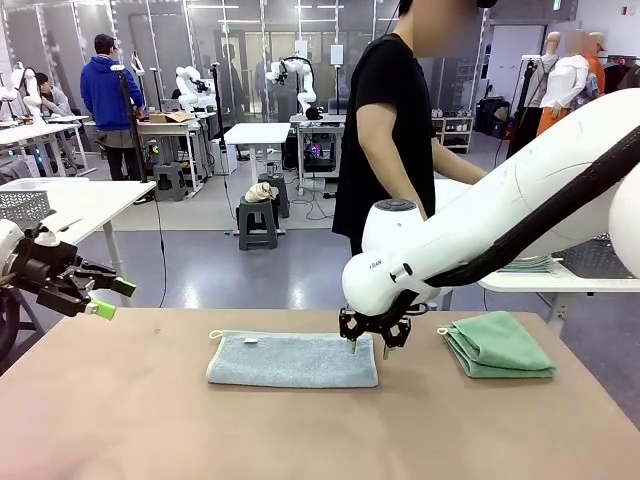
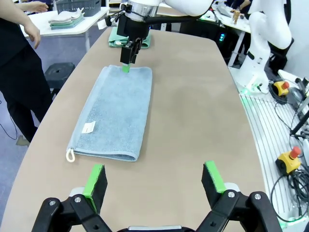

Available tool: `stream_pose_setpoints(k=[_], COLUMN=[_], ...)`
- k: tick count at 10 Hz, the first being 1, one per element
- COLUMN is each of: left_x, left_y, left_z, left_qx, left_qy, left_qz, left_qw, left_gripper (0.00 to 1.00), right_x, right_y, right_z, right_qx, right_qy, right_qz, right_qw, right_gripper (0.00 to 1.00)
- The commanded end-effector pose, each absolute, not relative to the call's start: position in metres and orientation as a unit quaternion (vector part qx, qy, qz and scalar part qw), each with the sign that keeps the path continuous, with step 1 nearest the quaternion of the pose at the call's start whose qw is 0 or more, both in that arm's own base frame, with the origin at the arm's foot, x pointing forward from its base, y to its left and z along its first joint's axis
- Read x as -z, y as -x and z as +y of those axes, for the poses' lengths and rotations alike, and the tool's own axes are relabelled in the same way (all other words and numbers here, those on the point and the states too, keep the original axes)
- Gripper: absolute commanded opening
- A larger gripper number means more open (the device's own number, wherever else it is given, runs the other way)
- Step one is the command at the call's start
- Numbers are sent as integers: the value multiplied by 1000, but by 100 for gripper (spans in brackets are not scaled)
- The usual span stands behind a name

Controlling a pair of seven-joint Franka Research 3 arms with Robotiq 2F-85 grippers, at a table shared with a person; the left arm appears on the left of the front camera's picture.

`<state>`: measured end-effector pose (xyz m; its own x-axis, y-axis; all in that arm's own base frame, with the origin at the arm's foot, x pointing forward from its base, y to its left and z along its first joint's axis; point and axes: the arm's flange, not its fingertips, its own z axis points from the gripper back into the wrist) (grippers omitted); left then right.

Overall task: Fold the towels and place them in the basket.
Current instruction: When a person lays out a Towel with hook on the table, fold it in half twice.

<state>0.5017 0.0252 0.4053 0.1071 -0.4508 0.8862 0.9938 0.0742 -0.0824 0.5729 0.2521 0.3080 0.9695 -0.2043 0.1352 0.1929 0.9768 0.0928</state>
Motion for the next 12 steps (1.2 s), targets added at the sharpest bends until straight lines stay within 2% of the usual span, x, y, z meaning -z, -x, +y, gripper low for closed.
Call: stream_pose_setpoints(k=[1,10,11,12], left_x=[-407,-407,-407,-407], left_y=[-498,-498,-498,-498], left_z=[25,25,25,25], left_qx=[565,565,565,565], left_qy=[377,377,377,377], left_qz=[-359,-359,-359,-359], left_qw=[640,640,640,640], left_gripper=[100,100,100,100], right_x=[-305,-292,-291,-290], right_y=[-580,-580,-582,-581], right_z=[258,259,258,258], right_qx=[95,32,29,29], right_qy=[-35,-50,-55,-59], right_qz=[-82,-40,-34,-33], right_qw=[992,997,997,997], right_gripper=[71,71,64,51])
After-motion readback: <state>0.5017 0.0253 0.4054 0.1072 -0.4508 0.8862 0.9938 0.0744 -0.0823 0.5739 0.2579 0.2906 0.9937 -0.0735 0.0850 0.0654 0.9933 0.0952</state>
